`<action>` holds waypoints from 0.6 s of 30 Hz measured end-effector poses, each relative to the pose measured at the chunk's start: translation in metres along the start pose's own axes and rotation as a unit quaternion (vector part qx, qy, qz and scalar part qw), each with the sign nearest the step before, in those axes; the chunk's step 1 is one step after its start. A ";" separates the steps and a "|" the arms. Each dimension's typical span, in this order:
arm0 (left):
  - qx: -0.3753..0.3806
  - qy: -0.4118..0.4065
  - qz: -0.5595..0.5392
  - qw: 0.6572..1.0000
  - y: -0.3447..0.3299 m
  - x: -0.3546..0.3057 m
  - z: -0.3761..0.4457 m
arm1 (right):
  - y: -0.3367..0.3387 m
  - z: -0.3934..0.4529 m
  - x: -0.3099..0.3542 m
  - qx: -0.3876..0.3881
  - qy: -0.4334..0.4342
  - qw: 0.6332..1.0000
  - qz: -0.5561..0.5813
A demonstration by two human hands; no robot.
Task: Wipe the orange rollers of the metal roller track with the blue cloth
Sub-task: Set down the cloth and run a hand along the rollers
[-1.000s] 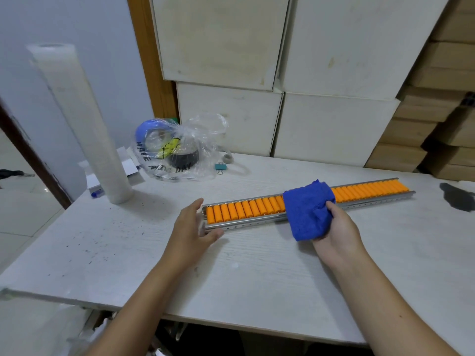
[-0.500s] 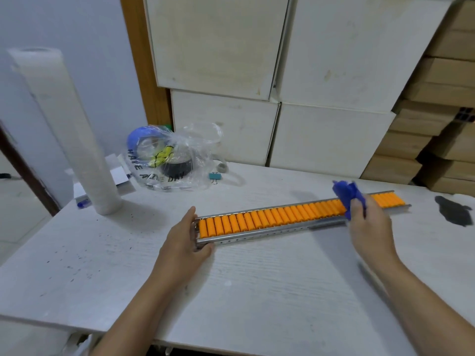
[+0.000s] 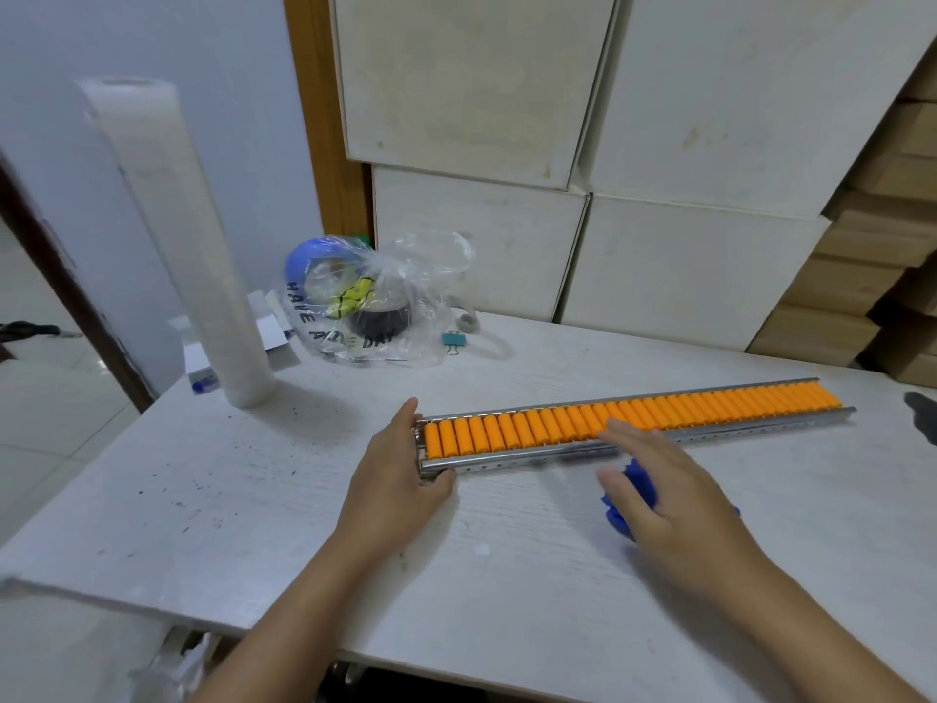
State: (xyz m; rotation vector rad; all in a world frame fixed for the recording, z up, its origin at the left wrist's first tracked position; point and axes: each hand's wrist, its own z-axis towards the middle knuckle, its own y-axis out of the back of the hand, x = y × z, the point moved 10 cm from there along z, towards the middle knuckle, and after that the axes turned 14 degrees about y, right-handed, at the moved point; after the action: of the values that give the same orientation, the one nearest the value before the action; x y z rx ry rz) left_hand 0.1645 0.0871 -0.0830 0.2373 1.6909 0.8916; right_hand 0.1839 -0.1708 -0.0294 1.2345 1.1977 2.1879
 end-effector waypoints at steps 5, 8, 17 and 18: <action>0.001 0.012 -0.012 1.000 0.002 0.003 -0.001 | -0.068 0.053 0.039 0.075 0.034 0.997 -0.009; 0.001 0.012 -0.022 1.000 0.003 0.003 -0.002 | -0.102 0.063 0.057 0.092 0.063 0.993 -0.039; 0.019 0.030 -0.058 0.998 0.001 0.010 0.000 | -0.128 0.074 0.076 0.101 0.061 0.988 -0.100; 0.020 0.029 -0.063 0.997 0.001 0.010 0.000 | -0.132 0.074 0.083 0.109 0.074 0.986 -0.100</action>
State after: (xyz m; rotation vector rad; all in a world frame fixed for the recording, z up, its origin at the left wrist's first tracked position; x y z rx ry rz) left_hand 0.1613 0.0935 -0.0901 0.1314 1.7595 0.7787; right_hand 0.1871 -0.0042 -0.0734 0.9927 1.5830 2.0741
